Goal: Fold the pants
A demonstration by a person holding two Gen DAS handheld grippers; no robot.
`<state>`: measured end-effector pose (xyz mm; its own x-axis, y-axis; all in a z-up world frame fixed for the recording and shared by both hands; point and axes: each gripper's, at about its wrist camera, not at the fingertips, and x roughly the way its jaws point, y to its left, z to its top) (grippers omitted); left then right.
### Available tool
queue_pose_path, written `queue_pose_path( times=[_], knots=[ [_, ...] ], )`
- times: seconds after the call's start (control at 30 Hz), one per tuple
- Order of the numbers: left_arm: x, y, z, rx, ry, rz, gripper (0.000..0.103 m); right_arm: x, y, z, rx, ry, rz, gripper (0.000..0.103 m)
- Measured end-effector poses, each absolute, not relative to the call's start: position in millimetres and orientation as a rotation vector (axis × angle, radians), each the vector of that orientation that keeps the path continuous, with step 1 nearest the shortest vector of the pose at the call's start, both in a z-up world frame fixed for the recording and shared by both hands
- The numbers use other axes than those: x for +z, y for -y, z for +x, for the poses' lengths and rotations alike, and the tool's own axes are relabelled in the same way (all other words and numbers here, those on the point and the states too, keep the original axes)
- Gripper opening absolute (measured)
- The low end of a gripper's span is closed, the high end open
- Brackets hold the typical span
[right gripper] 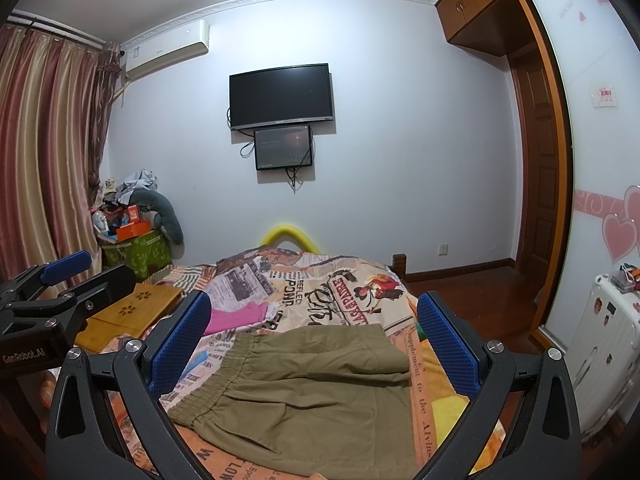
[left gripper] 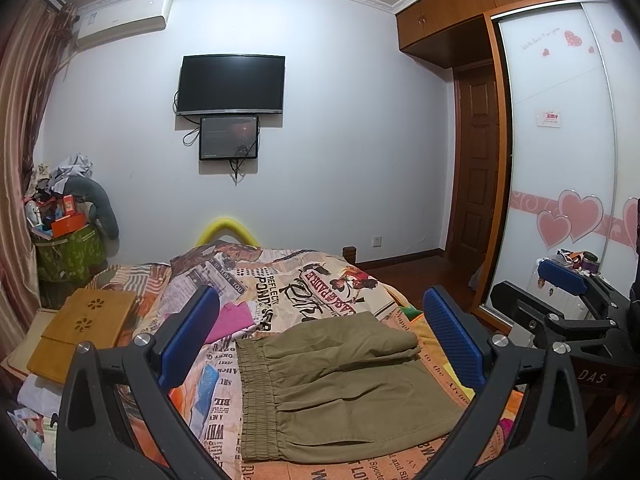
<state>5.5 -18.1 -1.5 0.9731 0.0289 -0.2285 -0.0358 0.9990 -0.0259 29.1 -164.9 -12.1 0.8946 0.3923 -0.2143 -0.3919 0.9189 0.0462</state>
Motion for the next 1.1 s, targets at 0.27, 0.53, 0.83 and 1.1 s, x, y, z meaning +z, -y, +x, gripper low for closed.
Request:
queue_pose_path(
  times=[0.27,0.53,0.83,1.1],
  knots=[
    [-3.3,15.6,6.6,0.034,-0.238,-0.032,0.103,-12.8,164.5,28.7,0.406,-0.227,0.002,0.102],
    [-10.6,13.9,23.0,0.035,-0.285,-0.039,0.103,-18.3,162.8,36.5,0.387,-0.242,-0.016,0.102],
    [-37.0,-3.4,72.9,0.056,-0.415,-0.082,0.103,-40.9,169.1,67.0,0.344,-0.311,-0.040,0.102],
    [-82.4,-26.1,135.2,0.125,-0.564,-0.101,0.103,-74.7,189.3,119.8,0.280,-0.466,-0.037,0.102]
  ],
)
